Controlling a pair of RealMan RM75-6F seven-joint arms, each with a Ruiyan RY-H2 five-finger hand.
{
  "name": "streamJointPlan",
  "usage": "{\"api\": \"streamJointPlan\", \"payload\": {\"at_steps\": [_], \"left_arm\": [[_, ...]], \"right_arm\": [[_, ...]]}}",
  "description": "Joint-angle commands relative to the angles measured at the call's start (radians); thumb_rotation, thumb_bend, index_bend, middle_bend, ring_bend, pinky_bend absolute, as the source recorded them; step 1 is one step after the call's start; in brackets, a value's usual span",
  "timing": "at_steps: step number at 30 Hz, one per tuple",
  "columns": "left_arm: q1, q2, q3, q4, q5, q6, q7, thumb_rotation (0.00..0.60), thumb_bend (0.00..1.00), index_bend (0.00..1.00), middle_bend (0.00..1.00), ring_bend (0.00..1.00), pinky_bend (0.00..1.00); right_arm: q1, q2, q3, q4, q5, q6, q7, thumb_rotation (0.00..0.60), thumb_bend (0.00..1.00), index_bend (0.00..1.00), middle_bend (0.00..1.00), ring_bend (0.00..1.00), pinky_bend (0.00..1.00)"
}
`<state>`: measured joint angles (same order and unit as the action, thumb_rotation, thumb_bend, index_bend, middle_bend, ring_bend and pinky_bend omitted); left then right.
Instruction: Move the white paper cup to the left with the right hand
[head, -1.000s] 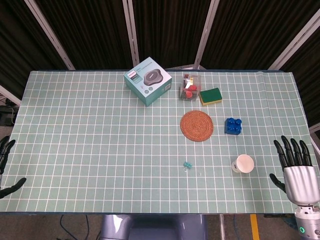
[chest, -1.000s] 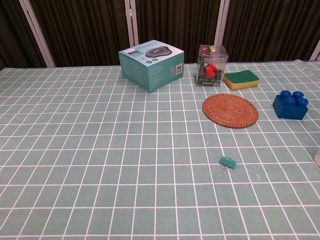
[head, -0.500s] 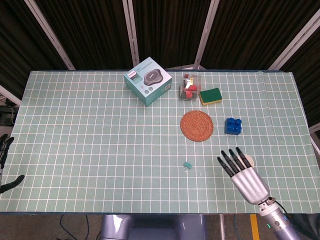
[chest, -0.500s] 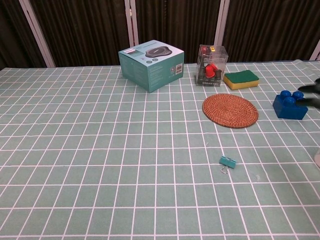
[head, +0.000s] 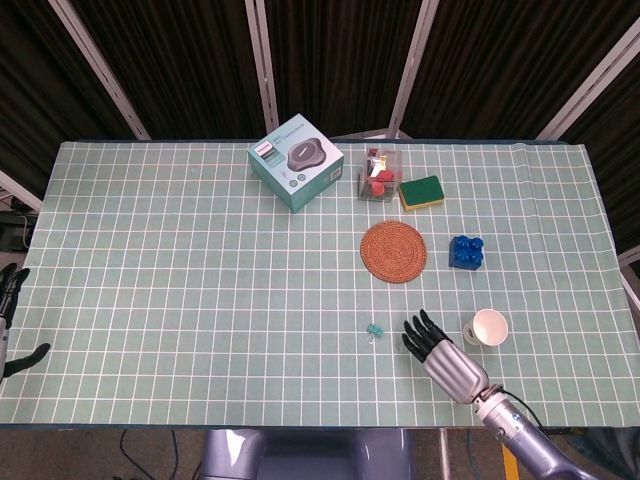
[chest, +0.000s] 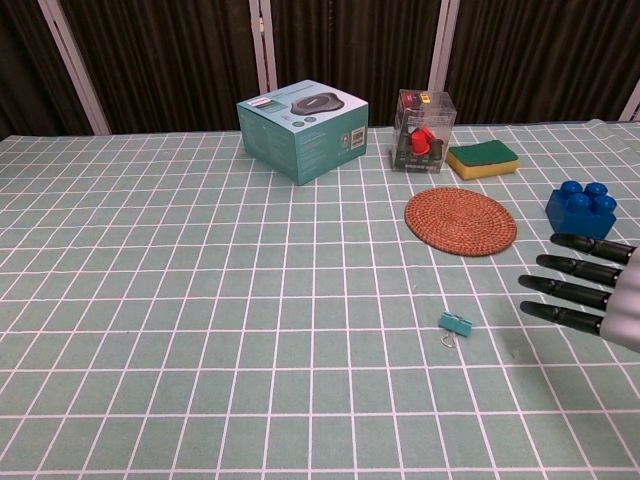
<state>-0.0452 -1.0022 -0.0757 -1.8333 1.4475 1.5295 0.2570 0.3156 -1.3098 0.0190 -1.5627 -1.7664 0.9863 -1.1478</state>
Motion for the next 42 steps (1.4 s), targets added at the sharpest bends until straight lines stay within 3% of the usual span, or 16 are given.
{"api": "streamJointPlan", "payload": {"at_steps": [1, 11, 17, 20, 22, 27, 37, 39, 42], "left_arm": [[0.0, 0.0, 0.002, -0.001, 0.002, 0.001, 0.001, 0.6, 0.0, 0.0, 0.0, 0.0, 0.0], [0.0, 0.0, 0.008, -0.005, 0.01, 0.004, 0.003, 0.6, 0.0, 0.0, 0.0, 0.0, 0.0], [-0.003, -0.001, 0.009, -0.005, 0.008, 0.0, 0.005, 0.6, 0.0, 0.0, 0.0, 0.0, 0.0], [-0.003, -0.002, 0.009, -0.005, 0.008, 0.002, 0.008, 0.6, 0.0, 0.0, 0.0, 0.0, 0.0], [-0.003, -0.003, 0.01, -0.005, 0.007, 0.001, 0.008, 0.6, 0.0, 0.0, 0.0, 0.0, 0.0], [-0.006, -0.003, 0.012, -0.006, 0.003, -0.009, 0.004, 0.6, 0.0, 0.0, 0.0, 0.0, 0.0], [-0.009, -0.001, 0.014, -0.006, 0.002, -0.011, 0.001, 0.6, 0.0, 0.0, 0.0, 0.0, 0.0], [-0.009, -0.001, 0.014, -0.006, 0.002, -0.011, -0.001, 0.6, 0.0, 0.0, 0.0, 0.0, 0.0], [-0.01, 0.0, 0.014, -0.007, 0.003, -0.011, -0.002, 0.6, 0.0, 0.0, 0.0, 0.0, 0.0]], "right_arm": [[-0.017, -0.003, 0.016, 0.016, 0.054, -0.007, -0.079, 0.6, 0.0, 0.0, 0.0, 0.0, 0.0], [-0.039, -0.005, 0.028, 0.052, 0.157, 0.017, -0.171, 0.6, 0.0, 0.0, 0.0, 0.0, 0.0], [-0.027, -0.024, 0.018, 0.122, 0.159, 0.027, -0.165, 0.6, 0.0, 0.0, 0.0, 0.0, 0.03], [-0.018, -0.04, 0.006, 0.171, 0.139, 0.042, -0.14, 0.6, 0.0, 0.0, 0.03, 0.0, 0.15], [-0.015, -0.047, -0.001, 0.191, 0.133, 0.047, -0.12, 0.6, 0.0, 0.03, 0.11, 0.0, 0.25], [-0.004, -0.059, -0.013, 0.235, 0.105, 0.064, -0.084, 0.6, 0.11, 0.14, 0.28, 0.07, 0.35], [0.025, -0.065, -0.045, 0.288, 0.022, 0.143, 0.124, 0.6, 0.21, 0.26, 0.42, 0.22, 0.49], [0.04, -0.059, -0.035, 0.265, 0.008, 0.184, 0.271, 0.6, 0.21, 0.26, 0.43, 0.23, 0.51], [0.052, -0.053, -0.027, 0.253, 0.004, 0.21, 0.389, 0.6, 0.21, 0.26, 0.43, 0.23, 0.52]]}}
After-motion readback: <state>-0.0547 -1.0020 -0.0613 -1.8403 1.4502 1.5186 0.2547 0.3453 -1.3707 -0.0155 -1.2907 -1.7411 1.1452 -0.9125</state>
